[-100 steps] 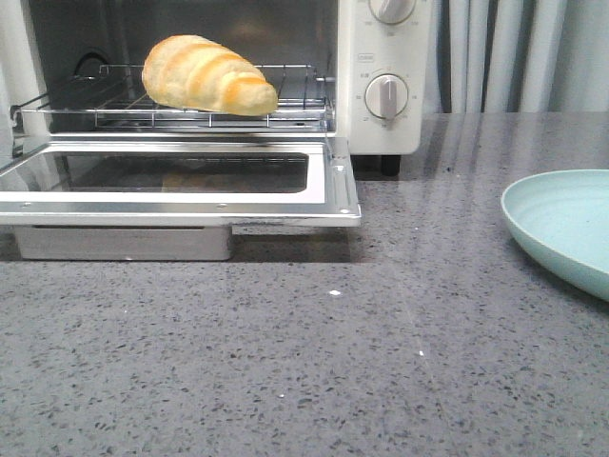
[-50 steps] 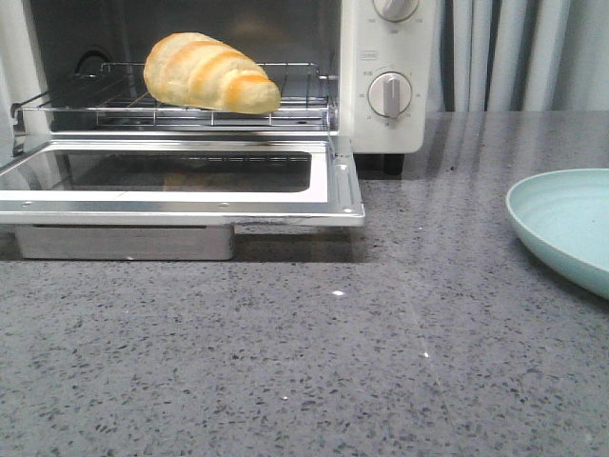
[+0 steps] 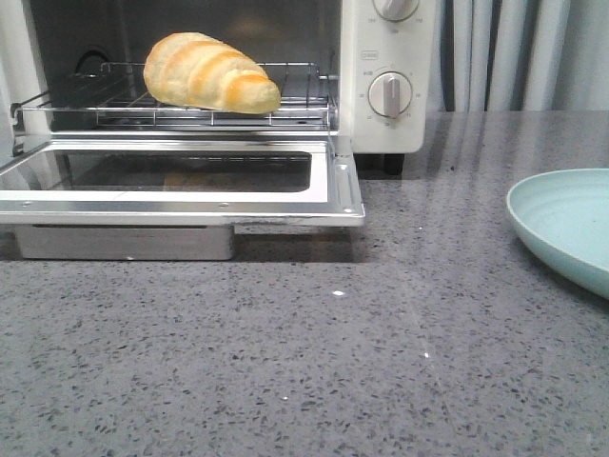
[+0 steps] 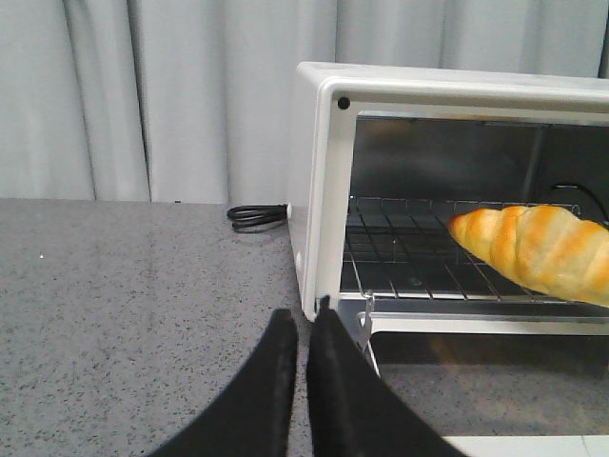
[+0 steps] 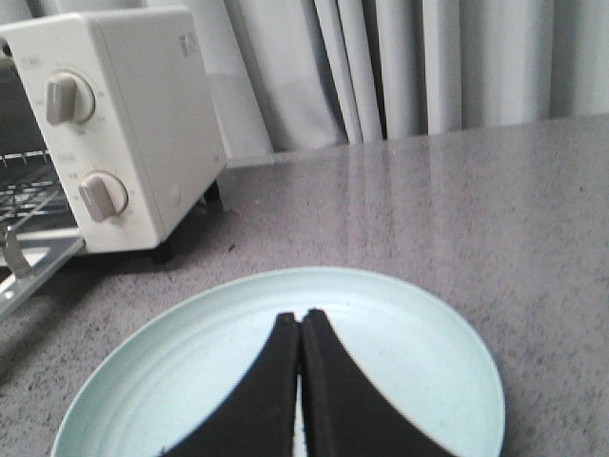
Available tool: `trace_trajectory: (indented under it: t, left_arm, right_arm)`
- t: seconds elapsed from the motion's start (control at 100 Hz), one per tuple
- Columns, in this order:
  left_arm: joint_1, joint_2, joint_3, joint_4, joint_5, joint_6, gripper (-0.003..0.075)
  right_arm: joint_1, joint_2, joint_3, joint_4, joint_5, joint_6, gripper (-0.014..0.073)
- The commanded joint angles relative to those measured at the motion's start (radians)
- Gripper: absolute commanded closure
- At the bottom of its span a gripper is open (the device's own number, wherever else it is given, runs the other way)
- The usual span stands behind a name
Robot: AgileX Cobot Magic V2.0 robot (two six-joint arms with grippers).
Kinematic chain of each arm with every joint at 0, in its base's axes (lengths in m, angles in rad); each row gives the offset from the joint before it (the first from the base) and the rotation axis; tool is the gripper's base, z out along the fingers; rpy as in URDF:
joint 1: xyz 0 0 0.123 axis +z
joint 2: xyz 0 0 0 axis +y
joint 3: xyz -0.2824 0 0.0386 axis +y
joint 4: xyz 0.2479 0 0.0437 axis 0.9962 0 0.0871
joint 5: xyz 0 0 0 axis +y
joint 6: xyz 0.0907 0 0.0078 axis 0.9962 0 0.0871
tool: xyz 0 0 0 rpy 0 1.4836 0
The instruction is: Put bread in oven
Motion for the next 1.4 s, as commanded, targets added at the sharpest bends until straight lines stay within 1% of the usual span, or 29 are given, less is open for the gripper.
trace_trajectory:
  t: [0.0,0.08,0.27,0.9,0.95,1.04,1.11,1.23,1.28,1.35,1.39]
  left_arm:
    - [0.001,0.01,-0.022,-0.01,-0.048,-0.007,0.074]
    - [0.001,0.01,-0.022,-0.042,-0.041,-0.007,0.074]
    - [0.001,0.01,-0.022,-0.143,-0.013,-0.007,0.074]
    - [0.001,0.01,-0.022,-0.154,0.011,-0.007,0.074]
    - [0.001,0.01,-0.022,-0.235,0.028,-0.007,0.074]
    - [0.001,0.01,-0.022,-0.337,0.029,-0.007,0.074]
    - [0.001,0.01,-0.022,-0.453,0.033,-0.007,0.074]
    - [0.001,0.01,-0.022,-0.71,0.042,-0.007,0.074]
    - [0.001,0.01,-0.022,-0.789,0.059,-0.007,0.074]
    - [0.001,0.01,-0.022,-0.873,0.083,-0.007,0.074]
    - [0.001,0.01,-0.022,-0.884,0.109,-0.01,0.074]
  right_arm:
    - [-0.003,-0.009,-0.009,0.026,-0.092,-0.008,0.0638]
    - [-0.003,-0.009,-0.004,0.06,-0.088,-0.008,0.0638]
    - [-0.003,-0.009,-0.004,0.06,-0.081,-0.008,0.0638]
    - [-0.003,-0.009,-0.004,0.062,-0.081,-0.008,0.0638]
    - [-0.003,-0.009,-0.004,0.062,-0.081,-0.008,0.0638]
    - [-0.003,-0.009,-0.004,0.062,-0.081,-0.008,0.0638]
    - [-0.003,-0.009,-0.004,0.062,-0.081,-0.008,0.0638]
    - [-0.003,-0.009,-0.004,0.062,-0.081,-0.008,0.0638]
    - [-0.003,-0.009,-0.004,0.062,-0.081,-0.008,0.0638]
    - [-0.003,-0.009,-0.004,0.062,-0.081,-0.008,0.0638]
    - [-0.003,-0.009,-0.004,0.062,-0.081,-0.008,0.0638]
